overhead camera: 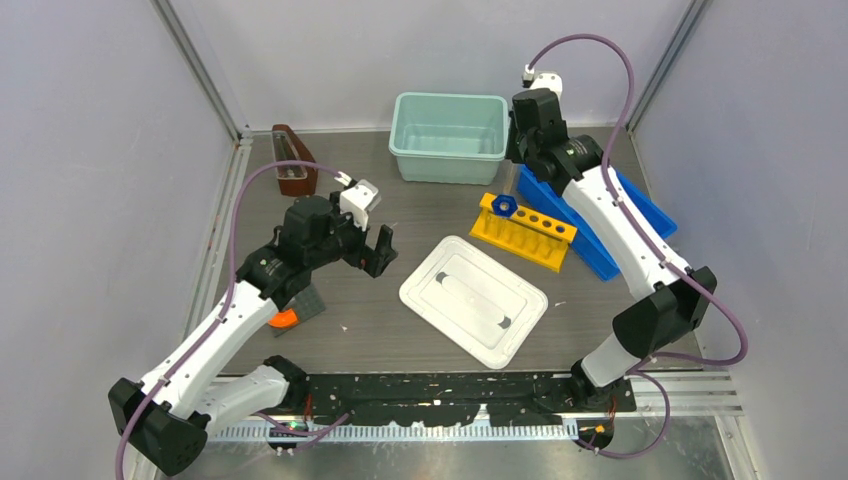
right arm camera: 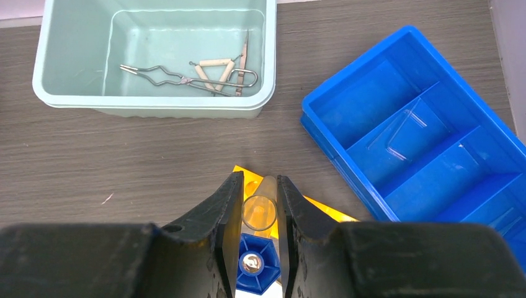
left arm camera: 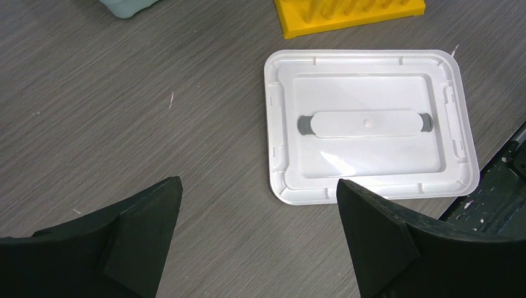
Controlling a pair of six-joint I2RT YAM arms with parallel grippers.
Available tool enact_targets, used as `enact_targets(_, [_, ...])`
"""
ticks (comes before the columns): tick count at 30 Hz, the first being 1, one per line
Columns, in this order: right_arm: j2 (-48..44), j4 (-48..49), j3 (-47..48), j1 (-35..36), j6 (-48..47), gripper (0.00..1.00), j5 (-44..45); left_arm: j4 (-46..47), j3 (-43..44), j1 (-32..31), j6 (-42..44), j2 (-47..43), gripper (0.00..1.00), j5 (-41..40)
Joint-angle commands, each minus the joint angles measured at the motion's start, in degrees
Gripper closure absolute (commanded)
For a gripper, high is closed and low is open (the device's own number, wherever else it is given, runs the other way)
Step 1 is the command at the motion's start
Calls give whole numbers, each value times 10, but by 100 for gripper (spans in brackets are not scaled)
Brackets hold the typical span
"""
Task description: Organize the chemistry lab equipment
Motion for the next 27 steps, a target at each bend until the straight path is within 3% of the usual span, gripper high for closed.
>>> enact_targets(1, [0, 16, 19, -1, -3, 80, -2, -1, -1, -3, 3, -11, 0, -12])
enact_targets(27, [23, 42, -26, -2, 18, 80, -36, 2, -3, -6, 2, -13, 0, -26])
